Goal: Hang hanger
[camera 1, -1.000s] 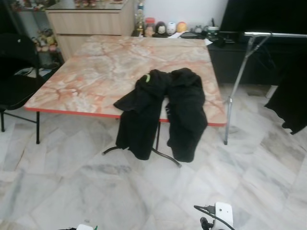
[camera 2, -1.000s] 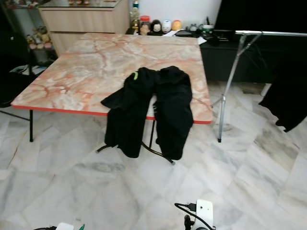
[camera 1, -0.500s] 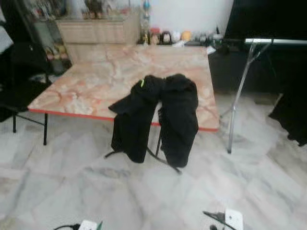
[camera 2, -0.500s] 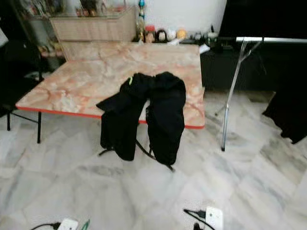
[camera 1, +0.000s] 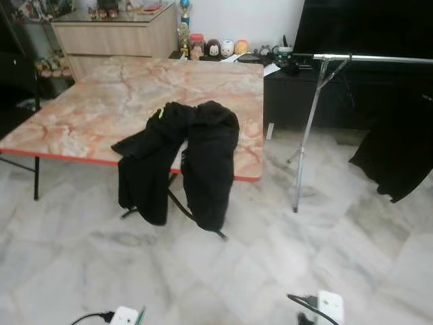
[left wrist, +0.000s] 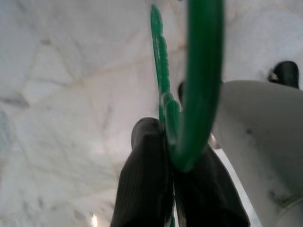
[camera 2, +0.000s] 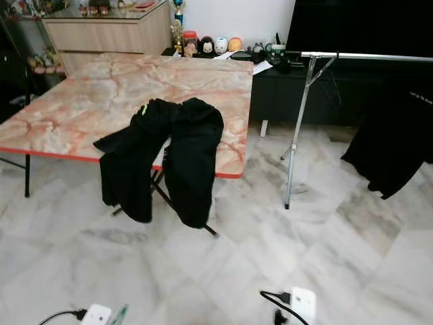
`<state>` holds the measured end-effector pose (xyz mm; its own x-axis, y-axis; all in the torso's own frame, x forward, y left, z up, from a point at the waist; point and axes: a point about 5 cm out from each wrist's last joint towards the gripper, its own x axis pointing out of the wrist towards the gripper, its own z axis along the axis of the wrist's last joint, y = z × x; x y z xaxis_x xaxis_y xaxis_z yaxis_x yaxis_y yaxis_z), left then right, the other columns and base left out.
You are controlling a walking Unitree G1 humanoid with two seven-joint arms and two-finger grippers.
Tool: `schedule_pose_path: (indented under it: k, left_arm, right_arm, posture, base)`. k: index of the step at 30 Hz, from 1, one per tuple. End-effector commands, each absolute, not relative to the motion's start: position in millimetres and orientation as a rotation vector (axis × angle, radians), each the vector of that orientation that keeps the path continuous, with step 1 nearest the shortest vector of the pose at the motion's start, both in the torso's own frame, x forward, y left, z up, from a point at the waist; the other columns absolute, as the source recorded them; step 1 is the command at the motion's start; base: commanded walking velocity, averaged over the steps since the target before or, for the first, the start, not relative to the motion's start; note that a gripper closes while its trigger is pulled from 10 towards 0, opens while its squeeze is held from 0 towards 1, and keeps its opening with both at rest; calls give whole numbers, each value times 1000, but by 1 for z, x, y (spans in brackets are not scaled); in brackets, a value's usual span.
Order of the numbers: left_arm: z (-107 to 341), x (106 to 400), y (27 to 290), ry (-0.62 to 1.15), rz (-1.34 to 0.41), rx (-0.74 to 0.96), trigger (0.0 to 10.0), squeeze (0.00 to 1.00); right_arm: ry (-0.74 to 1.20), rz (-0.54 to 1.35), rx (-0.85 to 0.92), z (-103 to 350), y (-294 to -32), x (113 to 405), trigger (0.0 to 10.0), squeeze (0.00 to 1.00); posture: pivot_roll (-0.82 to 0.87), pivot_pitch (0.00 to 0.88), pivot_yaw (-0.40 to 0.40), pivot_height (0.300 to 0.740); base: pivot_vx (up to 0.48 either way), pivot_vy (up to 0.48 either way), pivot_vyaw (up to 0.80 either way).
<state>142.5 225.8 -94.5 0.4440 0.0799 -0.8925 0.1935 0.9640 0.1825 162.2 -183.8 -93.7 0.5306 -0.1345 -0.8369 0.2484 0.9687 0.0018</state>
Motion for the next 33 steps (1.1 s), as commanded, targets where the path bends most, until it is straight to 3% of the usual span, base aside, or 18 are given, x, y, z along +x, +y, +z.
schedule_pose_path:
  k: [1,7,9,14,18,27,29,31,33]
  left_arm:
    - [-95,145,220,1099,-88,269,10000,0]
    - [-73,189,221,891,-27,301,10000,0]
    - [-48,225,225,707,-1,286,10000,0]
    - [-30,242,229,569,32,225,10000,0]
    - [-25,248,217,513,-73,178,10000,0]
    - [-46,223,221,662,-126,300,10000,0]
    - [-57,208,225,744,-113,335,10000,0]
    - [-76,174,240,926,-17,340,10000,0]
    - [-79,165,244,966,-2,351,10000,0]
  right_arm:
    - [985,-241,110,-93,-191,161,10000,0]
    - [985,-234,101,-93,-192,161,10000,0]
    - [988,-227,92,-93,-193,161,10000,0]
    - [985,-222,91,-93,-193,162,10000,0]
    - [986,-215,86,-93,-194,162,10000,0]
    - [989,-210,82,-93,-193,161,10000,0]
    - [989,-210,80,-93,-194,161,10000,0]
    - [993,-202,69,-93,-194,161,10000,0]
    - [991,-202,69,-93,-195,161,10000,0]
  posture:
    - [-23,0,-16,740]
    - [-23,0,-21,740]
    - [-20,0,-22,740]
    - [-24,0,-23,740]
    - [-19,0,-23,740]
    - [-24,0,-16,740]
    - [-18,0,-26,740]
    - [-34,0,-26,740]
    - [-39,0,-25,740]
  base:
    - [0,-345,0]
    - [0,-345,0]
    - [0,0,0]
    - [0,0,0]
    - [0,0,0]
    - [0,0,0]
    - [0,0,0]
    - [0,0,0]
    - [0,0,0]
